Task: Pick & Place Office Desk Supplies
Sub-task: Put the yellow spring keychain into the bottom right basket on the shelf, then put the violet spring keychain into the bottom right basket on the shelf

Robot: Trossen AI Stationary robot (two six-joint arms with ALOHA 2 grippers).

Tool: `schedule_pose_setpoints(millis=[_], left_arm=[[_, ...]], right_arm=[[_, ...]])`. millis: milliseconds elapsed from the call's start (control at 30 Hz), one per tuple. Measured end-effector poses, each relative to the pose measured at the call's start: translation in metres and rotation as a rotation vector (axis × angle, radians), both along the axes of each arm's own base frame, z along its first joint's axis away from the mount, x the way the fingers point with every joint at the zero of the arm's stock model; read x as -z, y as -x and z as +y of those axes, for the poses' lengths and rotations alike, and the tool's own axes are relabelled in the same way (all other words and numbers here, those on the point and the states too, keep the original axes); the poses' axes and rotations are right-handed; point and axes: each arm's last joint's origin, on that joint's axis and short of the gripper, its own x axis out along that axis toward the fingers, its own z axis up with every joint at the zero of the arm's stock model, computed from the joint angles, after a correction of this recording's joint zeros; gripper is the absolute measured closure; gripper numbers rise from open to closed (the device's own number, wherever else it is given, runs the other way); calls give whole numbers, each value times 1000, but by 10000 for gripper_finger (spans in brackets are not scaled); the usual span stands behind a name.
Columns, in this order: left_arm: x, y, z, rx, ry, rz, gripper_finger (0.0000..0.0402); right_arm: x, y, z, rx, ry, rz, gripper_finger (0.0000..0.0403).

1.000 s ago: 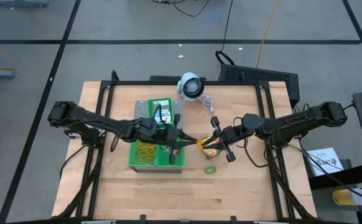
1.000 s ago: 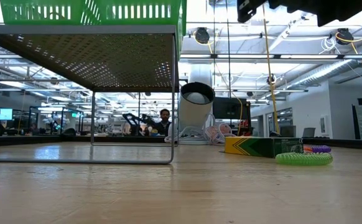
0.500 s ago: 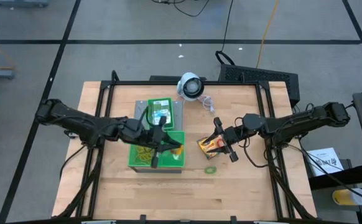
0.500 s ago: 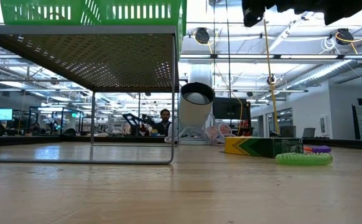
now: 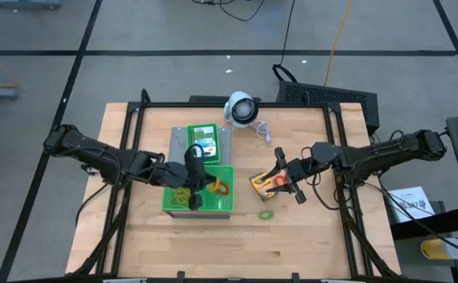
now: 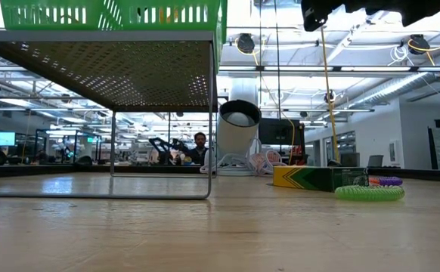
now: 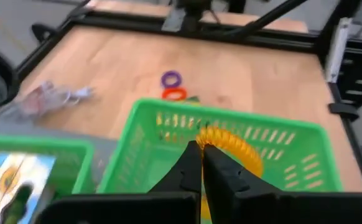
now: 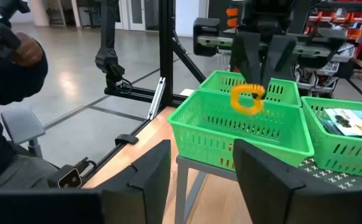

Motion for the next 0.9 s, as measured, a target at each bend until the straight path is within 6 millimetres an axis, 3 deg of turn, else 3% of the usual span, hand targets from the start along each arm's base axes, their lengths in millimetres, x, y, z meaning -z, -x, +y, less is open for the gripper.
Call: schedule_pose_setpoints(millis=[167, 600, 900], left_arm=[[3, 2, 0, -33, 66, 32, 373], [1, 0, -1, 9, 114, 16, 208], [-31, 24, 7, 62, 47, -124, 164]], right_arm=[[1, 0, 0, 0, -1, 9, 242], [2, 0, 0, 2, -22, 32, 243], [9, 9, -2, 54, -4, 141, 247]])
